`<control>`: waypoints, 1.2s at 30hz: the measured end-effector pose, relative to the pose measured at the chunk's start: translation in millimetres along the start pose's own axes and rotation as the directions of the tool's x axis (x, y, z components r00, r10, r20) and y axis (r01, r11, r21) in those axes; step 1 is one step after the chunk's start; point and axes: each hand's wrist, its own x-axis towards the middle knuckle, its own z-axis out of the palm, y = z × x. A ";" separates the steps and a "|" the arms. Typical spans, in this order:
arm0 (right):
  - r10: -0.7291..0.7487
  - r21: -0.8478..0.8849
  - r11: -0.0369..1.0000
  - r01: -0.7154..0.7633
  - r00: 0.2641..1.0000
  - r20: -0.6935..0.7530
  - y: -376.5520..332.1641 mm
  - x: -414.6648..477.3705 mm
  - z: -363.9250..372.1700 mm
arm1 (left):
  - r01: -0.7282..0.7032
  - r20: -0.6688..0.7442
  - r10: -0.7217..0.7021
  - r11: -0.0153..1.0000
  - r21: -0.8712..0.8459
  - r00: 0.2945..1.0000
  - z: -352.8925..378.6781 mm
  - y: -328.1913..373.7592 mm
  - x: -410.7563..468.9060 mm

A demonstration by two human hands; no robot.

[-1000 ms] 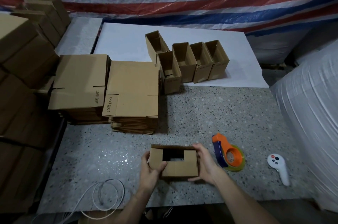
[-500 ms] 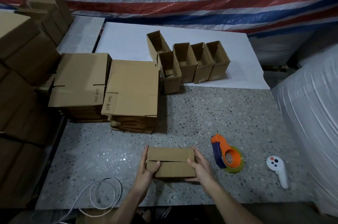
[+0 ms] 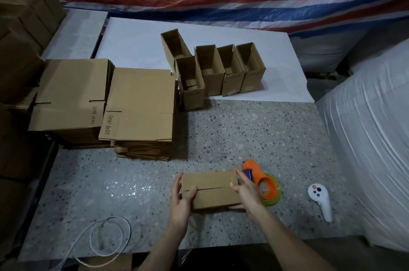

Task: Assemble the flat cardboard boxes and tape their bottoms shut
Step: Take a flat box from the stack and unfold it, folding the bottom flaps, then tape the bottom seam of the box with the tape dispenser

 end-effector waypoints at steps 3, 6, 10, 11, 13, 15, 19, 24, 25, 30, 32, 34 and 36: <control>0.078 0.128 0.988 -0.088 0.994 0.083 16.9 2.8 -19.7 | -0.019 -0.021 0.020 1.000 0.023 1.000 -5.2 -8.6 -3.0; -0.068 -0.078 0.996 0.047 0.956 -0.285 27.6 9.8 -49.6 | -0.014 -0.031 0.015 0.999 0.045 0.999 -1.4 -8.4 -1.0; -0.206 -0.614 0.789 -0.008 0.938 -0.277 34.7 29.4 -68.6 | -0.021 -0.051 0.023 0.999 0.042 0.998 6.5 -13.8 -1.0; -0.172 -0.699 0.714 -0.050 0.954 -0.244 35.7 34.8 -68.1 | -0.023 -0.063 0.025 0.999 0.033 0.998 8.8 -15.2 -0.1; -0.098 -0.766 0.630 -0.129 0.965 -0.242 42.3 48.6 -68.3 | -0.028 -0.077 0.030 0.999 0.027 0.997 13.9 -16.7 2.1; -0.105 -0.813 0.559 -0.163 0.959 -0.265 45.2 57.7 -69.0 | -0.019 -0.070 0.021 0.999 0.030 0.997 17.5 -17.6 2.2; -0.319 -0.866 0.497 0.057 0.940 -0.121 36.2 61.7 -76.6 | -0.029 -0.074 0.032 0.999 0.046 0.997 18.8 -10.9 -2.6; -0.349 -0.549 0.768 0.330 0.934 0.073 -10.9 30.6 -94.8 | -0.026 -0.030 0.028 0.996 0.091 0.999 18.3 -1.3 -7.2; -0.399 -0.468 0.787 0.402 0.910 0.110 -25.2 19.9 -96.8 | -0.027 -0.022 0.029 0.995 0.092 0.999 18.3 -0.5 -7.2; -0.462 -0.241 0.804 0.544 0.825 0.325 -82.8 -31.5 -80.0 | -0.065 -0.026 0.067 0.995 0.070 0.997 20.2 -0.9 -6.3; -0.413 -0.319 0.769 0.554 0.812 0.413 -88.7 -37.2 -64.5 | -0.066 -0.025 0.067 0.996 0.063 0.997 20.6 -1.6 -4.8; -0.346 -0.405 0.709 0.577 0.785 0.513 -88.1 -35.3 -47.4 | -0.071 -0.031 0.073 0.996 0.048 0.997 21.8 -0.5 -5.5; -0.299 -0.502 0.639 0.583 0.789 0.536 -85.2 -30.9 -31.5 | -0.100 -0.034 0.102 0.993 0.059 0.994 23.3 1.4 -9.1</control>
